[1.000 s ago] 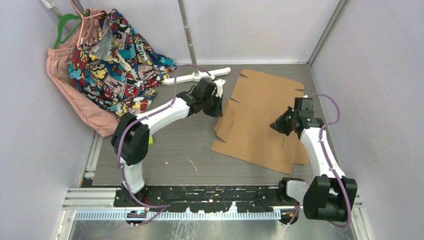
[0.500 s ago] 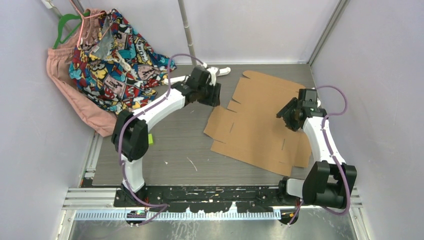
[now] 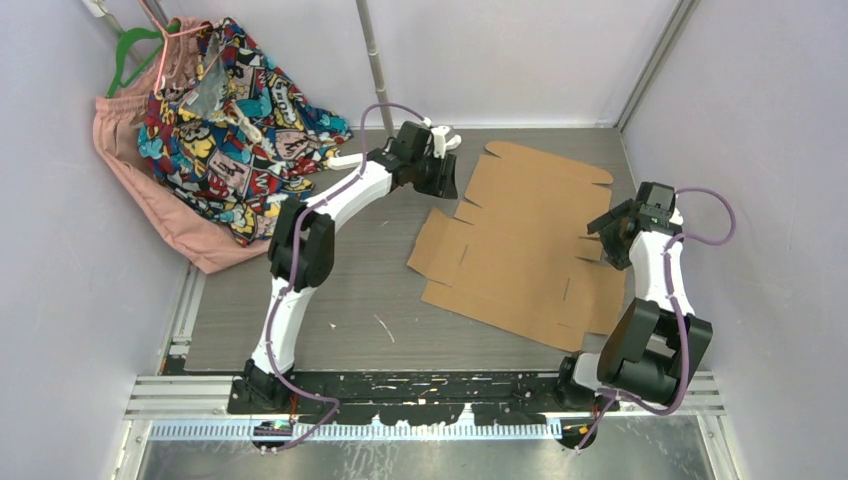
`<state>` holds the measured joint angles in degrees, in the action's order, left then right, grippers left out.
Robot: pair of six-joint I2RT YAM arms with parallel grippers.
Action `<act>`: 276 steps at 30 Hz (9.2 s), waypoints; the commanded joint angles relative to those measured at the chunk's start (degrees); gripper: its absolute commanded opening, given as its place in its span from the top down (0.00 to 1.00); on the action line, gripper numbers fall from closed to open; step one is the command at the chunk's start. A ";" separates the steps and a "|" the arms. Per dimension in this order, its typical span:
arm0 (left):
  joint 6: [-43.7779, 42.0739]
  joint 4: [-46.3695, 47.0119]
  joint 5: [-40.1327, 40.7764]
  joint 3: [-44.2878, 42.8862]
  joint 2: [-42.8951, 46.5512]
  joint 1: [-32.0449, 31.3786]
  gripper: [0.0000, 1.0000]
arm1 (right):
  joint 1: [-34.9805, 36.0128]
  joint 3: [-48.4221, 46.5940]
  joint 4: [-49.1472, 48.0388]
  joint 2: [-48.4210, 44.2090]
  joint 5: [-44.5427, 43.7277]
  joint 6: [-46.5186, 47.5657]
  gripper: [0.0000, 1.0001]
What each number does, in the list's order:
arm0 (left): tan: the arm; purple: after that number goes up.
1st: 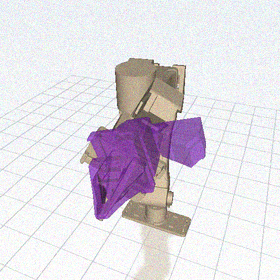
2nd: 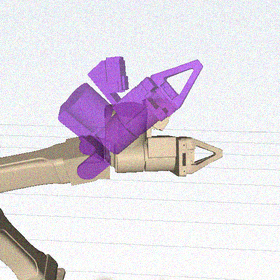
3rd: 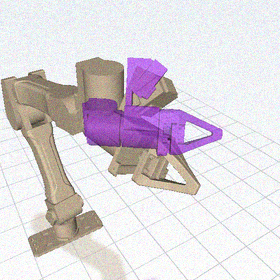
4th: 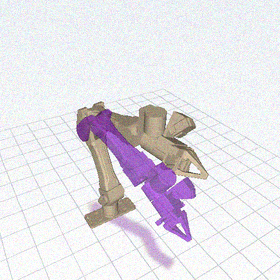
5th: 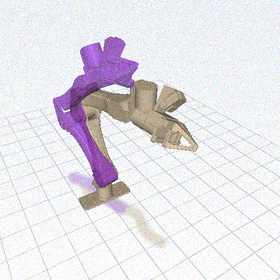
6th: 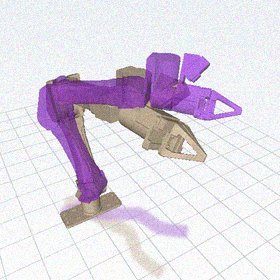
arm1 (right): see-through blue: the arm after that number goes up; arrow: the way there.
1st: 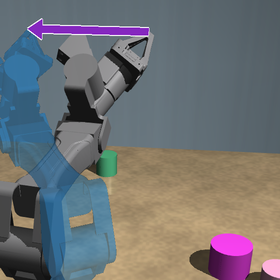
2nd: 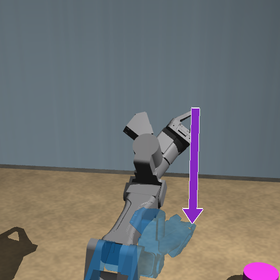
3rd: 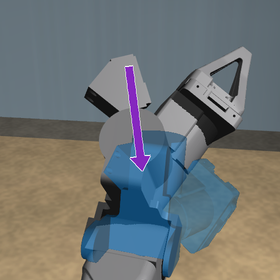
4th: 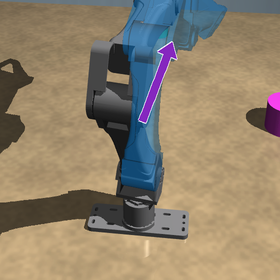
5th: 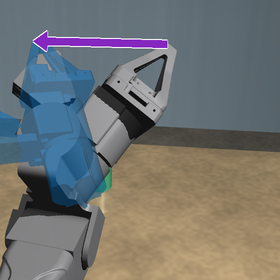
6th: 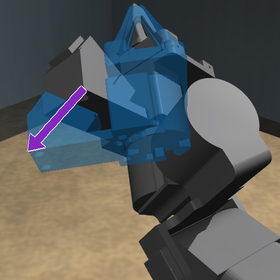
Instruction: Fold the paper box
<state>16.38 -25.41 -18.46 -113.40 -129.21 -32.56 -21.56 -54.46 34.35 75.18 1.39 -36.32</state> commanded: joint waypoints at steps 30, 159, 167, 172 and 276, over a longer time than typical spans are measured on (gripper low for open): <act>1.88 6.36 -6.64 -12.16 -15.22 4.34 0.50 | -4.45 1.31 -10.71 13.18 -7.30 -4.15 0.32; 7.61 13.46 -14.96 11.32 1.68 8.56 0.41 | -2.78 5.13 -29.67 19.93 -2.20 6.46 0.21; 7.68 13.40 -15.11 11.77 1.77 8.53 0.41 | -2.59 11.98 -35.52 15.53 1.24 4.66 0.32; 8.08 13.58 -15.36 12.17 2.51 8.47 0.42 | -1.86 13.82 -36.25 12.29 2.42 5.81 0.37; 4.08 7.89 -17.95 3.18 -5.83 10.76 0.42 | 28.71 -13.46 -7.83 32.74 -5.87 18.74 0.61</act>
<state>20.58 -18.48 -35.57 -106.80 -133.47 -21.78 6.59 -67.72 21.96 106.52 -5.93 -18.11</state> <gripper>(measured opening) 0.577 0.389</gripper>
